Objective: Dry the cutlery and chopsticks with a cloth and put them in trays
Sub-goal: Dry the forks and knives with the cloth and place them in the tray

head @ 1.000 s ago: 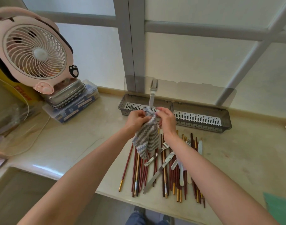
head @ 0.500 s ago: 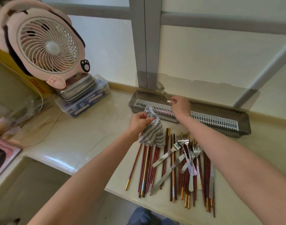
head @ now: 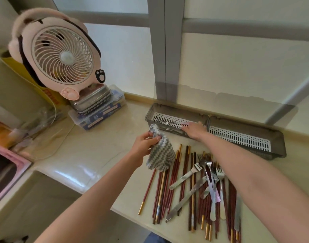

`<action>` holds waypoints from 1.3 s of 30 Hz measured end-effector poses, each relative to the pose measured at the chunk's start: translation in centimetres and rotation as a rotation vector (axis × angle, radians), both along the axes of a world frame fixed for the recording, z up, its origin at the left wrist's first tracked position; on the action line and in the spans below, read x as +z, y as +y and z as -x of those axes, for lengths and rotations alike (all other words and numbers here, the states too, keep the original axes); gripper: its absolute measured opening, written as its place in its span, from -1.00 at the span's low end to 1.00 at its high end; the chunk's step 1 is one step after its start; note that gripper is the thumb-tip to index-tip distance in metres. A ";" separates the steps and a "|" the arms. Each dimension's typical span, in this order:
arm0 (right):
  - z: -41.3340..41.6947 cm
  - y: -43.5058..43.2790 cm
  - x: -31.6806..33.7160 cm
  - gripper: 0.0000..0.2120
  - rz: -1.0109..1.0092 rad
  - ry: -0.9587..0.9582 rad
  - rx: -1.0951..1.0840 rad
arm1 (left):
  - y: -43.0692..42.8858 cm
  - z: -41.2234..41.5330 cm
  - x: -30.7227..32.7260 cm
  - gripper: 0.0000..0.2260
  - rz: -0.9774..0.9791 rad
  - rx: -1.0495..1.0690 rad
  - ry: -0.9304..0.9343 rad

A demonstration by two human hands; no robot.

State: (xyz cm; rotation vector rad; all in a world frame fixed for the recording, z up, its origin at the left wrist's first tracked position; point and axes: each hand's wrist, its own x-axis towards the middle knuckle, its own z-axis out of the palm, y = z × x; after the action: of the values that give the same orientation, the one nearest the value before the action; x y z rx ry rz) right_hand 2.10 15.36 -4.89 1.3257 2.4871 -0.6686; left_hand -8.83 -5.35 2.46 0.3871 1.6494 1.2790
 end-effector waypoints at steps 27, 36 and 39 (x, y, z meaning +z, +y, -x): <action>-8.0 -11.5 2.6 -0.86 0.257 0.553 0.071 | 0.5 -1.3 -2.6 -0.51 0.028 0.077 -0.511; -7.5 -10.6 7.9 -0.79 0.687 1.725 -0.952 | 1.7 -2.5 -2.6 -0.63 -0.097 0.218 -0.744; -7.1 -11.8 7.9 -0.75 0.929 1.777 -0.918 | 2.5 -3.0 -2.3 -0.60 -0.123 0.183 -0.720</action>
State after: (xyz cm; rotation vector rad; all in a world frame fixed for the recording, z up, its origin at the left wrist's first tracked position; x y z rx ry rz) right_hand 9.18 3.52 3.02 1.4545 1.0172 -3.7229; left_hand -5.83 -2.89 0.15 -0.1558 1.0096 1.4386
